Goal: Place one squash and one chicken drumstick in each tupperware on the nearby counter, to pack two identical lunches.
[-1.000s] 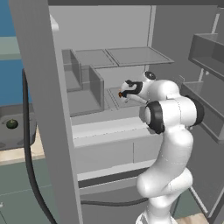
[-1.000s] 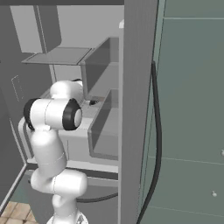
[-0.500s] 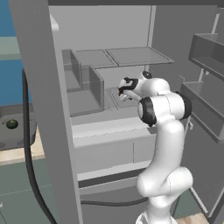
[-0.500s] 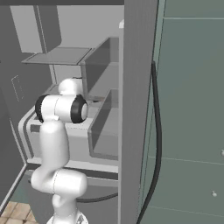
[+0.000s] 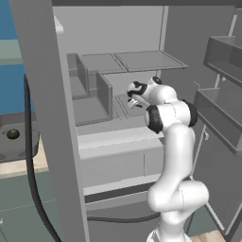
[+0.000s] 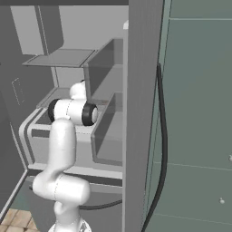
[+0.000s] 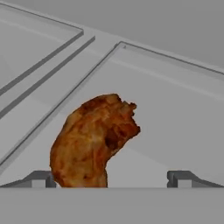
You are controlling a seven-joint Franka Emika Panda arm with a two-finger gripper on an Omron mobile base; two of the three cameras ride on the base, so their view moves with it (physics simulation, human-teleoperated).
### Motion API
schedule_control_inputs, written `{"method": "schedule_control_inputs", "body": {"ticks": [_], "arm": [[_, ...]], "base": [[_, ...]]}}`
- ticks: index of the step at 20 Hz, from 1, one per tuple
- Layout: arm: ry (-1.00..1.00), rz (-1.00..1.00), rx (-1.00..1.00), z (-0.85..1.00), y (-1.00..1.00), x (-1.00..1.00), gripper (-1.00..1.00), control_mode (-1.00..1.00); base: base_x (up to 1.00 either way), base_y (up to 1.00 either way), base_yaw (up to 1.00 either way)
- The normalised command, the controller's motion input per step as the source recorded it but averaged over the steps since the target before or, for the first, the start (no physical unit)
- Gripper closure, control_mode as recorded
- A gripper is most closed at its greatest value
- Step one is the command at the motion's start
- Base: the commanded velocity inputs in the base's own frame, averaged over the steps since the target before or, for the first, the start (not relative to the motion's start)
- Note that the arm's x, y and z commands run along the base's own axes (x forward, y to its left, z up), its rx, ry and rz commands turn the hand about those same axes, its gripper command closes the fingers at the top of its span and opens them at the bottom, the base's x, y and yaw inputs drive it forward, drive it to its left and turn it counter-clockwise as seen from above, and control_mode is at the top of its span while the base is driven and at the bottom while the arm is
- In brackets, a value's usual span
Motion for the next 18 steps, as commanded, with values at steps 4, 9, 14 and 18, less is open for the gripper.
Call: {"method": "schedule_control_inputs", "body": {"ticks": [4, 9, 14, 18], "arm": [[0.00, 0.08, 0.00, -0.30, 0.00, 0.60, -1.00, -1.00], [0.01, 0.07, -0.11, -0.70, 0.23, 0.14, -1.00, -1.00], [0.02, 0.03, -0.25, -1.00, 0.69, -0.49, -1.00, -1.00], [0.00, 0.01, -0.21, -1.00, 0.46, -0.99, 1.00, -1.00]], "base": [[0.00, 0.00, 0.00], [0.00, 0.00, 0.00], [0.00, 0.00, 0.00], [0.00, 0.00, 0.00]]}}
